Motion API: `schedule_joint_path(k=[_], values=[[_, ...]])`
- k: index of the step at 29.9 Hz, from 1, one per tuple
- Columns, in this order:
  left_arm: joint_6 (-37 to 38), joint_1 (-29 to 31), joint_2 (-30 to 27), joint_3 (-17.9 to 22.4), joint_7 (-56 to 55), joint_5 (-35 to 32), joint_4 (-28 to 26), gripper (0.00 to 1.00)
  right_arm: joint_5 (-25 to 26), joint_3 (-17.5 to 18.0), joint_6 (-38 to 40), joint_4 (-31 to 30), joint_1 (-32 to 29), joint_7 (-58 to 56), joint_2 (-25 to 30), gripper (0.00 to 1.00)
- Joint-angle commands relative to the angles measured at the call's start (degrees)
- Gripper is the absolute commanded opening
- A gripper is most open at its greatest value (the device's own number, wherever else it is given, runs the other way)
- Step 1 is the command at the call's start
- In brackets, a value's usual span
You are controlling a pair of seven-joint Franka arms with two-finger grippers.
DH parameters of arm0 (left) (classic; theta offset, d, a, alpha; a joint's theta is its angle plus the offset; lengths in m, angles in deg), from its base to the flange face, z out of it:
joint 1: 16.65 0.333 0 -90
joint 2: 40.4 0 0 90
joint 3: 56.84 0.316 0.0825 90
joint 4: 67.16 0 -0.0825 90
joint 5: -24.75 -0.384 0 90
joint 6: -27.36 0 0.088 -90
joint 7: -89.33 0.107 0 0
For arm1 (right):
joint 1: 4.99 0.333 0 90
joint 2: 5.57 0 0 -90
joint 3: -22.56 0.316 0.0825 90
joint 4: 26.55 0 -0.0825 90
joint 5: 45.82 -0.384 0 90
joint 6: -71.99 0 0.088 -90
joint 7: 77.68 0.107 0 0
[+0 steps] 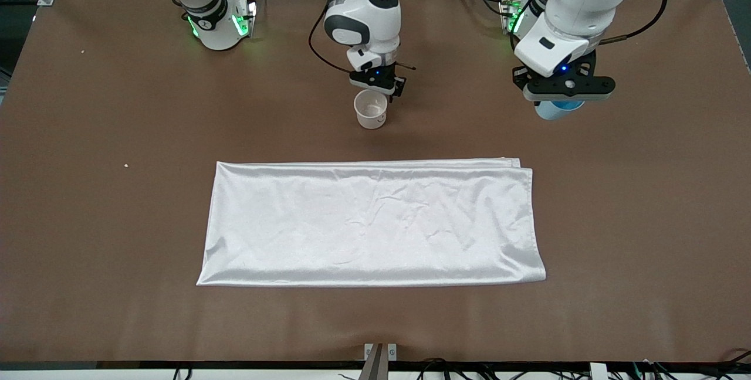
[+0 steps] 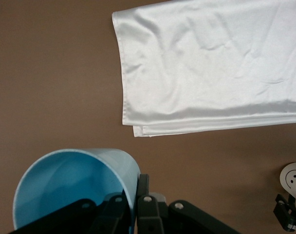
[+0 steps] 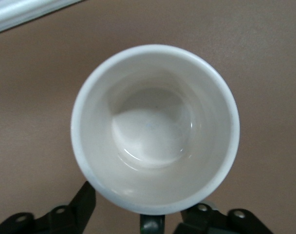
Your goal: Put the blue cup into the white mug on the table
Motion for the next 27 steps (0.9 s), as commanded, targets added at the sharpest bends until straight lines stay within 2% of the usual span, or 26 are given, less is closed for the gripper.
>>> schedule_joint_path(k=[1,11,21,27], values=[[0.45,0.19,-0.42,-0.82,-0.61,1.19,0.65,0.00,1.61,0.43,4.02,0.78,0.13,1.18,2.61,1.00],[1.24,0.28,-0.51,-1.88,-0.70,1.19,0.65,0.00,1.25,0.61,6.49,1.48,0.04,0.92,6.30,1.00],[1.77,0.28,-0.51,-4.07,-2.64,1.89,0.65,0.00,0.90,0.61,11.94,4.91,-0.57,-2.24,7.09,1.00],[1.68,0.19,-0.51,-5.39,-2.72,1.89,0.65,0.00,-1.46,0.43,12.03,4.91,-4.43,-10.13,7.79,1.00]])
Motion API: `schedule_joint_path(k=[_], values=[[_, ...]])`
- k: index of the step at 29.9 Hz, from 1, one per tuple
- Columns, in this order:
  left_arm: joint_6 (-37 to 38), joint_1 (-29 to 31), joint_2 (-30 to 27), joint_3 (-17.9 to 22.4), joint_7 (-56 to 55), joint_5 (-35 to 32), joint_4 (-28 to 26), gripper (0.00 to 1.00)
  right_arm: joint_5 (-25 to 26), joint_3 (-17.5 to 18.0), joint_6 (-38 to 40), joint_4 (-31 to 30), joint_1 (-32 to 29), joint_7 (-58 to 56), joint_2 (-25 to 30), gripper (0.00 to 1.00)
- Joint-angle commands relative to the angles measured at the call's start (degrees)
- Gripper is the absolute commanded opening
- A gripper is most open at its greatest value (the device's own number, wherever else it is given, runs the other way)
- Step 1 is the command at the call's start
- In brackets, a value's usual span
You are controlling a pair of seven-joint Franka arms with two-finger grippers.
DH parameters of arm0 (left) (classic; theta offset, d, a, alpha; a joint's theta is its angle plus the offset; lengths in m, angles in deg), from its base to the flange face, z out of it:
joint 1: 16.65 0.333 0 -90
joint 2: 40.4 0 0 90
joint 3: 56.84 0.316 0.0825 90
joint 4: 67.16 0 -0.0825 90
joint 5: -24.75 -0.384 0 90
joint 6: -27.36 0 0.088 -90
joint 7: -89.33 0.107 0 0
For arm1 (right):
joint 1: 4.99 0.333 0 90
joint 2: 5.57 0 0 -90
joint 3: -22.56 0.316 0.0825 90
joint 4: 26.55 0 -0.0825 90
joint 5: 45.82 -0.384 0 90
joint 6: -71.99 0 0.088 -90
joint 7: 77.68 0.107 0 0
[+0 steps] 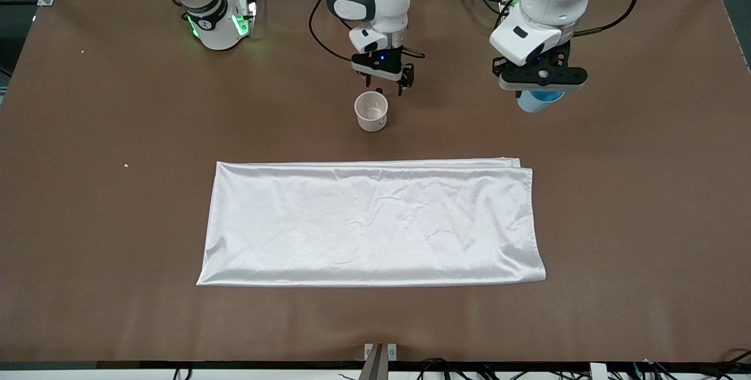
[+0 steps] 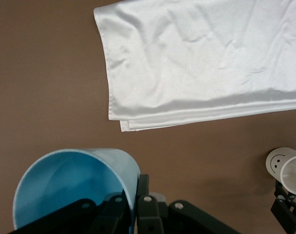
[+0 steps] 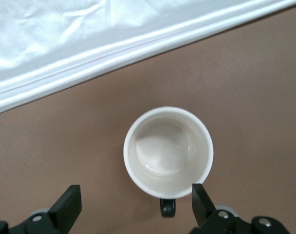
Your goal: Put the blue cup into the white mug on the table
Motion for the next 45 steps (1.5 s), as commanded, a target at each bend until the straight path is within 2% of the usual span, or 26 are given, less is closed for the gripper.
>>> schedule_joint_path(k=[1,6,12,19,25,30,38,42,45], values=[[1.19,0.31,-0.42,-1.70,-1.13,1.10,0.56,0.00,-2.20,0.31,0.90,-0.21,-4.76,-9.03,1.53,1.00],[1.10,0.22,-0.33,-2.22,-2.45,1.10,0.65,0.00,-6.69,0.31,2.22,-0.04,-12.14,-23.70,2.58,1.00],[0.75,0.22,0.11,-4.86,-3.77,2.59,0.91,0.00,-13.63,-0.12,6.26,3.21,-21.72,-41.90,2.76,1.00],[-0.56,0.14,4.06,-11.36,-8.51,2.78,3.55,0.00,-17.94,-0.21,12.85,8.66,-33.59,-59.75,2.06,1.00],[-7.41,-0.22,8.63,-18.30,-10.45,2.16,3.20,0.00,-18.74,-0.30,14.70,10.07,-42.20,-74.43,1.62,1.00],[-13.92,-1.35,14.42,-22.35,-15.72,-1.96,3.46,0.00,-18.74,-0.21,18.21,10.16,-47.39,-80.77,1.79,1.00],[-22.36,-5.04,22.87,-23.58,-17.04,-9.08,3.55,0.00,-18.91,0.31,25.94,13.14,-53.46,-85.08,2.76,1.00],[-23.07,-7.94,26.30,-23.58,-20.55,-12.77,3.55,0.00,-18.82,0.23,31.74,17.45,-53.99,-85.61,3.29,1.00],[-23.16,-10.05,28.93,-23.67,-26.08,-18.91,3.55,0.00,-18.82,0.14,33.95,19.56,-54.26,-87.19,4.78,1.00]])
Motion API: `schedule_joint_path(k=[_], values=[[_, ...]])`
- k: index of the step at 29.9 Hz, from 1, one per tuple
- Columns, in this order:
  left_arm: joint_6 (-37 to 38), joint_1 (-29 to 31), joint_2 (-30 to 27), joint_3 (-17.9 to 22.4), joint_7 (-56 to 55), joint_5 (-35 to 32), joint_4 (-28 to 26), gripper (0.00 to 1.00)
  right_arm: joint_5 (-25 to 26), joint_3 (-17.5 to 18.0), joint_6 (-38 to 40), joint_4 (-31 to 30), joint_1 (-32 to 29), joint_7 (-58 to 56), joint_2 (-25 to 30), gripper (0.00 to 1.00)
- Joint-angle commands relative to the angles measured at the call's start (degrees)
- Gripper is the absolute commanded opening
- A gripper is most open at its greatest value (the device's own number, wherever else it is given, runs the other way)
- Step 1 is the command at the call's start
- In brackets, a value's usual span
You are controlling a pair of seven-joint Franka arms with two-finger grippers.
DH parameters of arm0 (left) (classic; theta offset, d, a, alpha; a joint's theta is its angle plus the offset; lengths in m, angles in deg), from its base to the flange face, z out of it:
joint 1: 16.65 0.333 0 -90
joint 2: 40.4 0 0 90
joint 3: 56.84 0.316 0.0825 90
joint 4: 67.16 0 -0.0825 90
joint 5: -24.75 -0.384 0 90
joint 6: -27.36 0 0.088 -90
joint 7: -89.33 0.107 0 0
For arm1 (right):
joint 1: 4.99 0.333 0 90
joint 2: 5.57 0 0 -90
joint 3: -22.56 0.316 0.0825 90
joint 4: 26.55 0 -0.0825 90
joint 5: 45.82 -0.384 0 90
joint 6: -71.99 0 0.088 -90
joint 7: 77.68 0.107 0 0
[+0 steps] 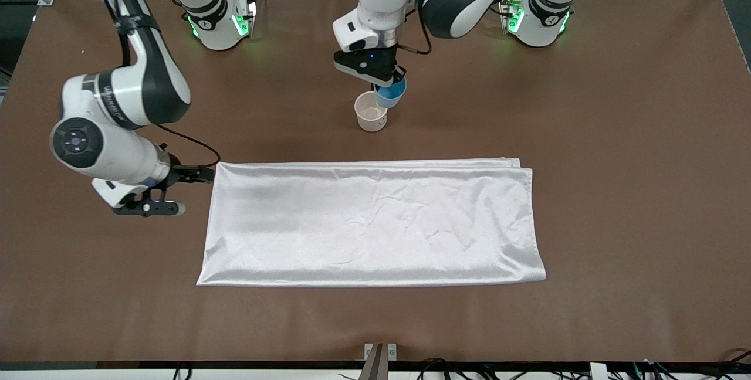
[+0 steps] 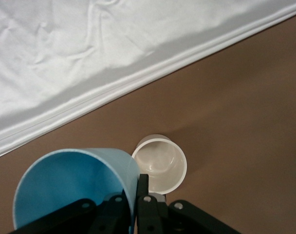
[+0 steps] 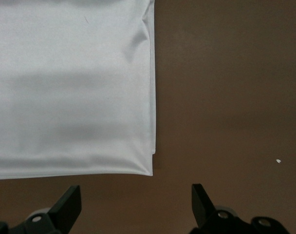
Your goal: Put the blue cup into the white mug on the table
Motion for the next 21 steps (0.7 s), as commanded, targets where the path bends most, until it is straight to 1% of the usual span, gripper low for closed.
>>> schedule_joint_path(k=[1,4,7,10,15,21], values=[[0.04,-3.66,5.53,-0.75,-9.32,-9.81,1.98,0.00,-1.41,0.94,5.16,4.35,-1.26,-3.05,3.01,1.00],[0.04,-4.45,8.70,-2.15,-13.80,-14.12,1.98,0.00,-1.49,0.94,5.34,4.44,-1.78,-4.90,5.39,1.00],[-0.04,-4.54,10.72,-2.85,-14.87,-17.11,1.98,0.00,-1.49,0.94,5.43,4.44,-1.96,-6.66,7.67,1.00],[-0.66,-4.54,11.78,-2.86,-14.87,-18.26,1.98,0.00,-1.41,1.03,5.52,4.44,-1.87,-6.84,10.13,1.00],[-2.68,-4.71,14.06,-2.86,-14.78,-20.63,1.98,0.00,-1.49,1.38,8.41,5.57,-1.79,-6.93,13.12,1.00],[-3.38,-6.03,16.61,-2.86,-15.05,-22.92,2.07,0.00,-1.41,1.21,12.54,9.44,-1.78,-6.93,13.66,1.00]])
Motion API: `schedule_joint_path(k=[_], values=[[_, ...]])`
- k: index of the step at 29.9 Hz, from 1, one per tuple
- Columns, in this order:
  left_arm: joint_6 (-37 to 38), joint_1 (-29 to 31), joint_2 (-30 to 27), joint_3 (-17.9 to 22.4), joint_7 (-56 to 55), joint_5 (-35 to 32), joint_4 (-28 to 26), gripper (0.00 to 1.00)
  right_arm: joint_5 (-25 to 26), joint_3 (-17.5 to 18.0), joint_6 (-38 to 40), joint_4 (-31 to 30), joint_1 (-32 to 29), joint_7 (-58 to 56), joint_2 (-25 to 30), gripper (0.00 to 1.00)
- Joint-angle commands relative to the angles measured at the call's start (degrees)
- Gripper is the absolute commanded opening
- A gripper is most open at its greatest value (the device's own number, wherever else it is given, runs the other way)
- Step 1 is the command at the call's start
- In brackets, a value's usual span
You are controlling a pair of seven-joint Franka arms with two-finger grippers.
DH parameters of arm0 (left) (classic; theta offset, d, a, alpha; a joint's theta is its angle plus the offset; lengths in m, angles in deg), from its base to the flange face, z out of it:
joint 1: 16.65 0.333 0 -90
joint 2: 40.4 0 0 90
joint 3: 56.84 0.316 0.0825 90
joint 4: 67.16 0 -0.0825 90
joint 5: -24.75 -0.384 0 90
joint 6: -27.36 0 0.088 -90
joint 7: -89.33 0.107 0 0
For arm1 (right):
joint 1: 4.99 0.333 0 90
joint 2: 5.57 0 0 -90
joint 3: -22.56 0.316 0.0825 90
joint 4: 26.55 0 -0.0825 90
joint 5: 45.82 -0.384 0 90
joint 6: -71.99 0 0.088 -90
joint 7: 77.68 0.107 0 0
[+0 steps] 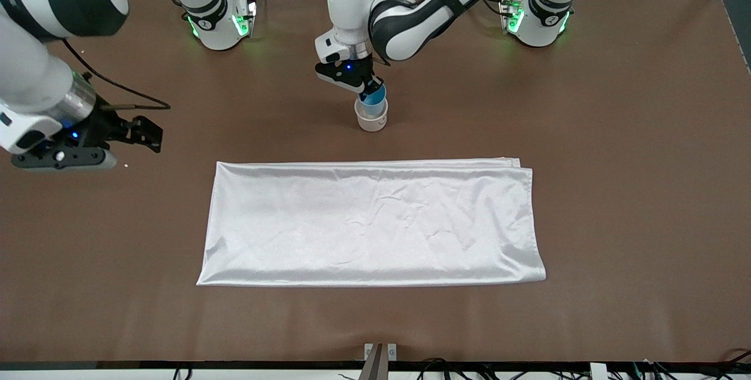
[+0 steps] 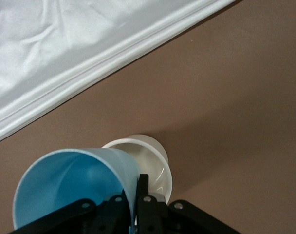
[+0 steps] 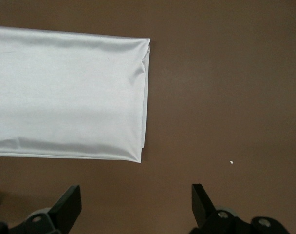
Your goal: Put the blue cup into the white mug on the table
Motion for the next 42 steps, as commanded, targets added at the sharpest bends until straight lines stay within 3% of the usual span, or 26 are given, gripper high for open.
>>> schedule_joint_path(k=[1,12,13,15,16,23,30,38,42], values=[[-0.51,-1.07,2.94,-0.71,-1.17,-3.26,1.36,0.00,-1.30,0.53,3.62,3.46,-1.17,-1.09,0.66,1.00],[-0.51,-1.51,4.26,-0.71,-2.75,-4.66,1.71,0.00,-1.39,0.36,4.15,3.99,-1.25,-1.62,1.54,1.00],[-0.51,-1.42,4.26,-0.71,-2.66,-4.66,1.80,0.15,-1.39,0.27,4.32,3.64,-1.17,-1.79,1.98,1.00],[-0.51,-1.16,4.26,-0.71,-2.58,-4.66,1.80,0.68,-1.48,0.27,5.29,3.20,-1.17,-1.97,2.60,1.00],[-0.51,-0.98,4.26,-0.62,-2.05,-4.75,1.80,0.99,-1.56,0.27,5.73,2.77,-1.17,-1.88,3.03,1.00],[-0.51,-0.54,3.38,-0.71,-1.87,-4.58,1.89,1.00,-4.55,-0.17,3.63,-4.26,-1.34,-1.97,7.87,1.00],[0.19,1.21,-0.74,-1.40,-2.13,-3.44,1.63,1.00,-4.55,-0.26,3.53,-4.80,-1.43,-1.97,8.22,1.00],[4.85,3.06,-8.12,-1.41,2.07,5.17,1.62,1.00,-4.64,-0.96,3.62,-3.05,-1.43,-2.06,7.87,1.00],[6.96,3.33,-12.78,2.36,10.85,13.15,1.71,1.00,-4.47,-1.05,4.15,-0.15,-1.69,-1.97,7.17,1.00]])
